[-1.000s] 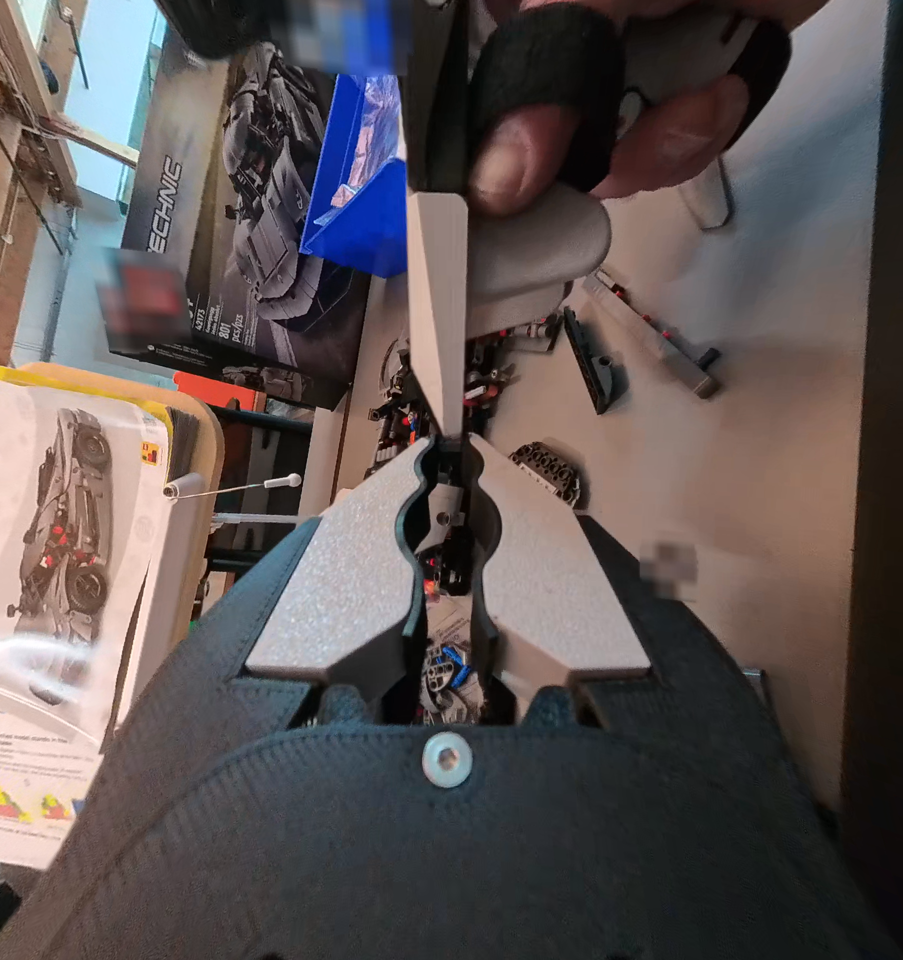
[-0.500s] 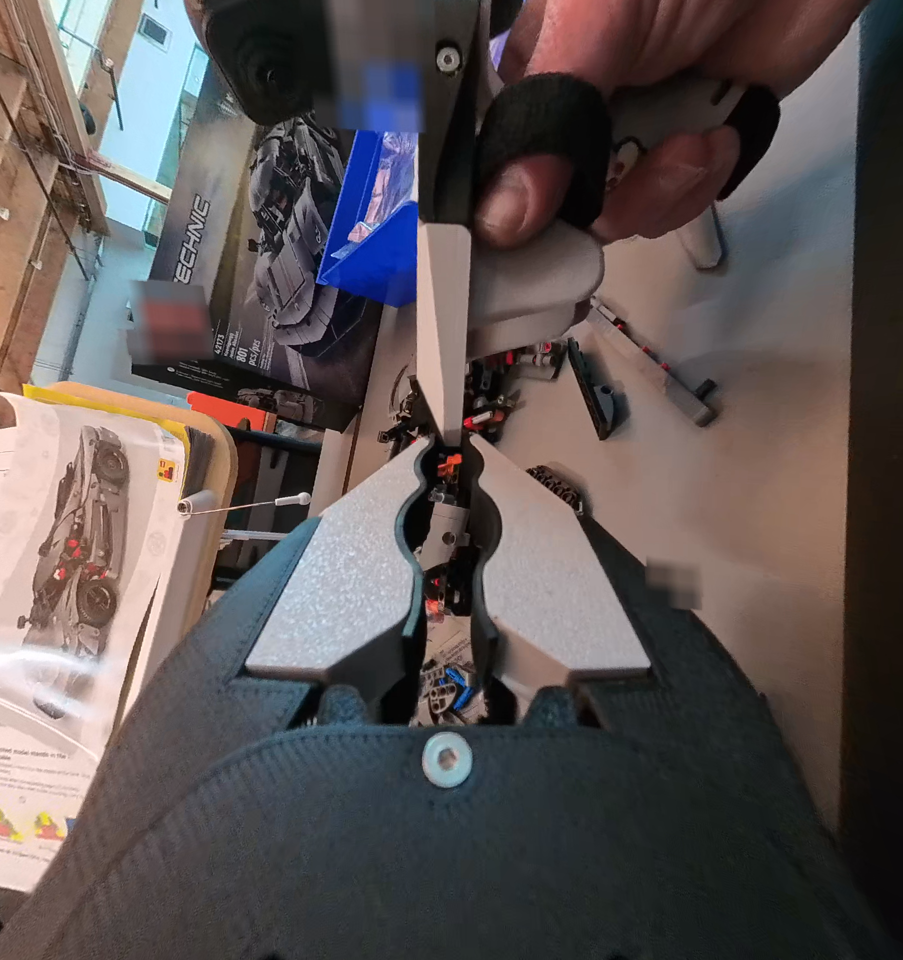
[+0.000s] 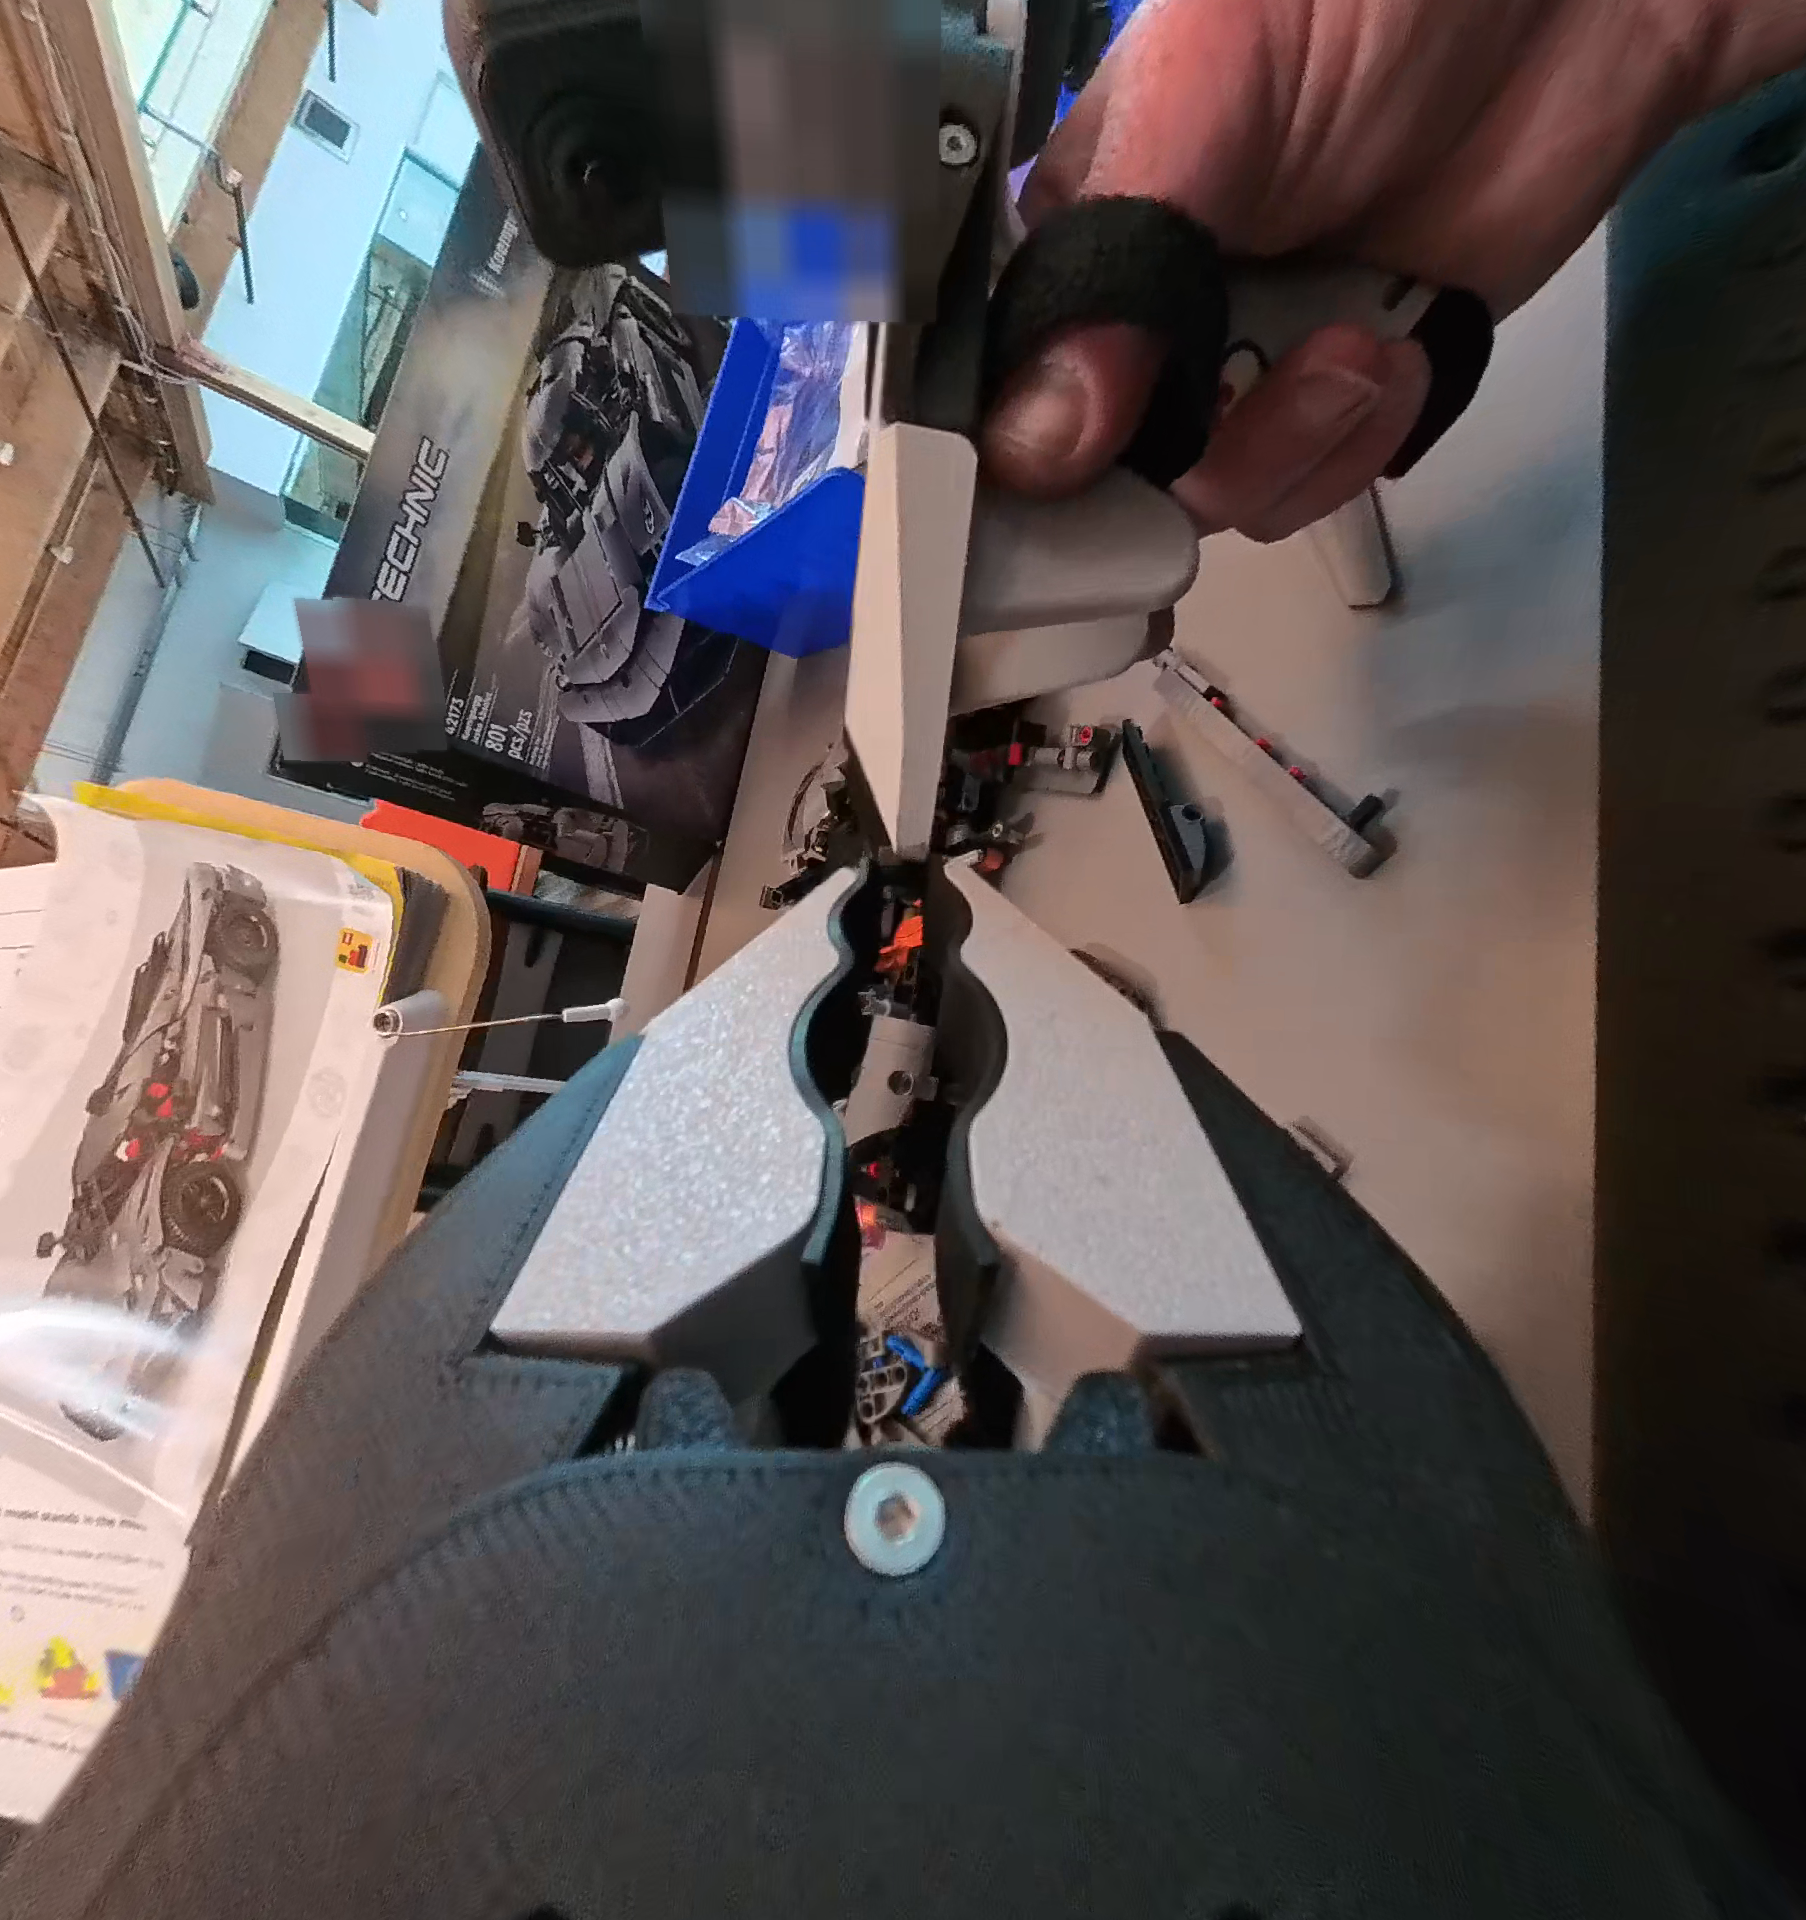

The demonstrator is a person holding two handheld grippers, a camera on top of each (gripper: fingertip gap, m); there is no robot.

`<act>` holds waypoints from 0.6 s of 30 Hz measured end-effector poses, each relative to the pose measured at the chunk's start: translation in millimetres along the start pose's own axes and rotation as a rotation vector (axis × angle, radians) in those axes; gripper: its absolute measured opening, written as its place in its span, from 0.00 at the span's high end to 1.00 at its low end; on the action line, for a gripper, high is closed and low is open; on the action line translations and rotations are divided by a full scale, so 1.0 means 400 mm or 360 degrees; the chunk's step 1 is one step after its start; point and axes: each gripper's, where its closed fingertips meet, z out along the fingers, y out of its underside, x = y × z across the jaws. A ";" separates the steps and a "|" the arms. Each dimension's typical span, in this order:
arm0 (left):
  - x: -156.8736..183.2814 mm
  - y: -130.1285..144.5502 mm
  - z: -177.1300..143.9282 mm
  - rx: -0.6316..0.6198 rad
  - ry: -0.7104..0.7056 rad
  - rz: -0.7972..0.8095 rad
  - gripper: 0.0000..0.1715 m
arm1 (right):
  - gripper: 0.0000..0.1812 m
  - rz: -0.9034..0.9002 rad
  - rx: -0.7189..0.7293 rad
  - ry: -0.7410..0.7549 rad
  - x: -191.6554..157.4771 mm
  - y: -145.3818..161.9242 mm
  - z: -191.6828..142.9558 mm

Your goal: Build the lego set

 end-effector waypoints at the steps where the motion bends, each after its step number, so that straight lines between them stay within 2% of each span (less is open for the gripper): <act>1: 0.001 -0.007 -0.005 0.0030 0.0007 -0.0016 0.97 | 0.93 0.0010 0.0024 -0.0025 -0.006 -0.005 -0.005; 2: -0.005 -0.004 -0.011 0.0038 0.0006 -0.0059 0.97 | 0.93 0.0024 0.0120 -0.0031 -0.006 -0.028 -0.029; 3: -0.030 0.048 -0.017 -0.0084 -0.0041 -0.0088 0.97 | 0.94 0.0053 0.0287 -0.0024 0.002 -0.068 -0.081; 4: -0.053 0.073 -0.035 -0.0053 -0.0048 -0.0199 0.97 | 0.94 0.0056 0.0397 0.0026 0.015 -0.092 -0.127; 5: -0.079 0.052 -0.061 0.0076 -0.0063 -0.0322 0.97 | 0.94 0.0021 0.0360 0.0098 0.025 -0.082 -0.131; 6: -0.094 0.037 -0.073 0.0108 -0.0099 -0.0321 0.97 | 0.93 0.0020 0.0272 0.0101 0.026 -0.059 -0.104; 8: -0.057 0.055 -0.034 -0.0009 -0.0047 -0.0208 0.97 | 0.92 0.0083 0.0062 -0.0016 0.015 -0.007 -0.045; 10: -0.037 0.055 -0.030 -0.0007 -0.0012 -0.0153 0.97 | 0.92 -0.0033 -0.0131 0.0158 0.046 0.032 -0.032; 14: 0.054 0.114 -0.006 -0.0134 0.0373 -0.0244 0.97 | 0.91 -0.0045 -0.0414 0.0312 0.093 0.111 -0.018; 18: 0.112 0.127 0.008 -0.0176 0.0562 -0.0289 0.95 | 0.85 -0.0090 -0.0589 0.0371 0.111 0.156 -0.001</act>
